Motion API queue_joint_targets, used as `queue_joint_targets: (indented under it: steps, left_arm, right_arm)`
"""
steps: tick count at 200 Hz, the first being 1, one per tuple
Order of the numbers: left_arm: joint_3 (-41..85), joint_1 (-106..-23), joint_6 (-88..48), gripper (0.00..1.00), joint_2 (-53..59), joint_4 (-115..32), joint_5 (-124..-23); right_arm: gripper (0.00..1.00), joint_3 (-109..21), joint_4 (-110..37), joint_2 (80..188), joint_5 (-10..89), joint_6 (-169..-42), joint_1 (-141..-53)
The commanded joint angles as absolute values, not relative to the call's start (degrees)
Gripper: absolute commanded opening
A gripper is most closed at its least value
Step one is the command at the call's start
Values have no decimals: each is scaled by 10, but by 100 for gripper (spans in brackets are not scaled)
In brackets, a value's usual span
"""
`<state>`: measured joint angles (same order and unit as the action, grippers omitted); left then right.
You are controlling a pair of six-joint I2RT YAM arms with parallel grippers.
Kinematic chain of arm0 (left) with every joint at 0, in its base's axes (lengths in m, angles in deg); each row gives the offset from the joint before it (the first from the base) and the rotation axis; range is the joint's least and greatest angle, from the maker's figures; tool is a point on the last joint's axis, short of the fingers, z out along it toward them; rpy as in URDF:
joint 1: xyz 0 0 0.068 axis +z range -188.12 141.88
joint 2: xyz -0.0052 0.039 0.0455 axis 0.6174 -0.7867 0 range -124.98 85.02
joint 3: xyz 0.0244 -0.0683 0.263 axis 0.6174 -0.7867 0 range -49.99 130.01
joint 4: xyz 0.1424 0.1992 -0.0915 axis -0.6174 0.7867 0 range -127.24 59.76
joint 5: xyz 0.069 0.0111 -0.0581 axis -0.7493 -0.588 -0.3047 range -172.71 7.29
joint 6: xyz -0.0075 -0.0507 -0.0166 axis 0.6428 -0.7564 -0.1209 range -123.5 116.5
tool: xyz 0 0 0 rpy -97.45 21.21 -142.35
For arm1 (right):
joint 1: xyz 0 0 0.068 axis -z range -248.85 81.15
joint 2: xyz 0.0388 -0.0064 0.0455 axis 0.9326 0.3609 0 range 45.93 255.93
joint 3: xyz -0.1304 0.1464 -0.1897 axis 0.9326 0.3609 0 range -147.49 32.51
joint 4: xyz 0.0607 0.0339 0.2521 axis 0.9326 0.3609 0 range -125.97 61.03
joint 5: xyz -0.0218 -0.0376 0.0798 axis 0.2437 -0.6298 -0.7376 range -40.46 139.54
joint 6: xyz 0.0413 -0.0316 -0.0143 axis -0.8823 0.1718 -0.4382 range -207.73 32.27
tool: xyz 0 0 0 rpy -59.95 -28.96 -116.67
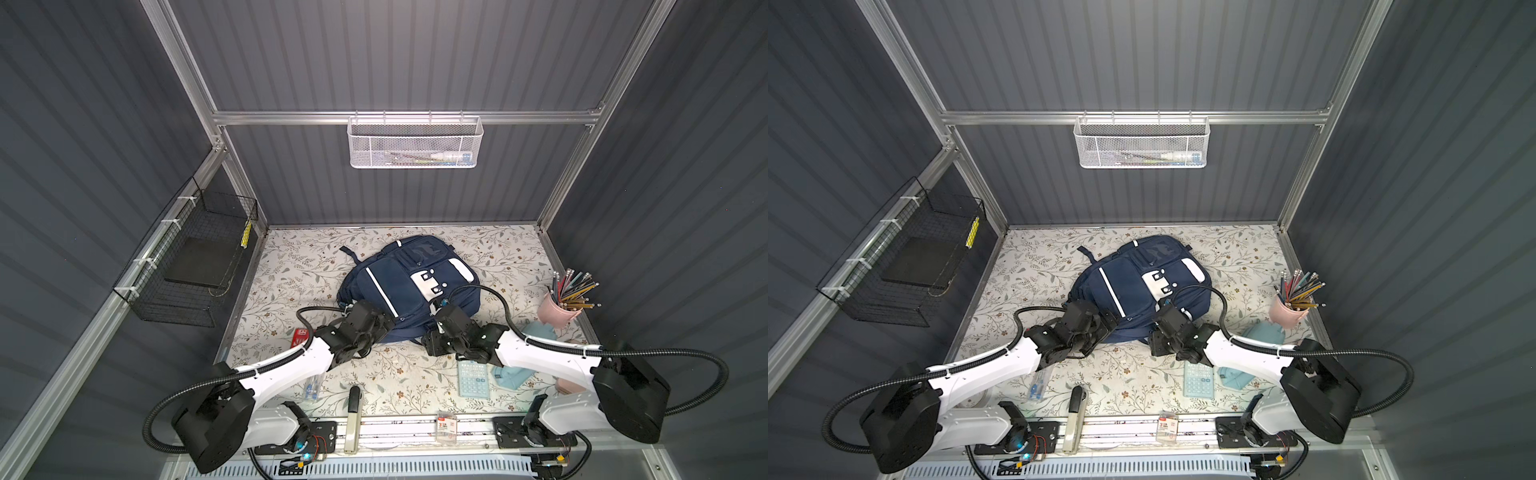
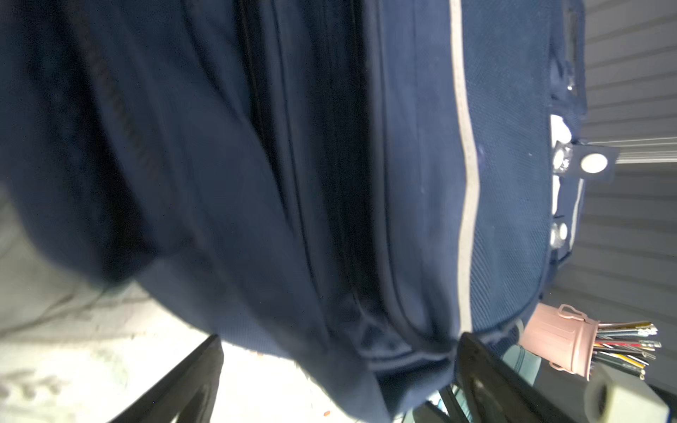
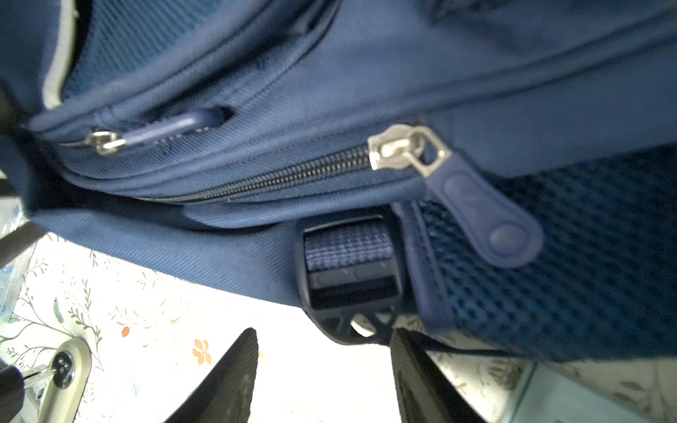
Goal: Pack the student bag
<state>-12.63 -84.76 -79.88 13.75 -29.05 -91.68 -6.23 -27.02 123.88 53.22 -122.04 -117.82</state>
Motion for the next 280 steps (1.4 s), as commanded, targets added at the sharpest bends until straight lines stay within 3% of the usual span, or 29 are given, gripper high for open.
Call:
queue_joint_targets:
  steps: [1,19,58,72,85,93,144,176,202,280]
  left_arm:
    - [-144,-868,-866,100,164,-280,-970]
    - [-155,-865,-877,96,133,-338,-974]
    - [-85,-865,-837,73,43,-361,-977]
    - [-74,-865,-838,48,12,-373,-956]
    - [-74,-865,-842,12,-8,-400,-935]
    - [-72,-865,-845,2,-10,-410,-929]
    - [16,-865,-794,0,34,-328,-951]
    - [18,-863,-803,0,36,-344,-929]
    - [17,-857,-805,0,47,-342,-929]
    - [20,-855,-826,0,64,-359,-892]
  right_arm:
    - [60,-36,-298,1206,558,-1233,-1181]
    - [60,-12,-319,1182,565,-1239,-1181]
    - [60,22,-333,1145,568,-1247,-1181]
    - [60,31,-339,1139,573,-1248,-1180]
    - [60,32,-338,1139,577,-1244,-1181]
    - [60,34,-343,1139,578,-1242,-1181]
    - [60,40,-406,1151,550,-1222,-1164]
    - [61,31,-429,1161,526,-1213,-1143]
    - [60,15,-376,1162,588,-1216,-1140]
    - [62,0,-445,1243,557,-1176,-1111]
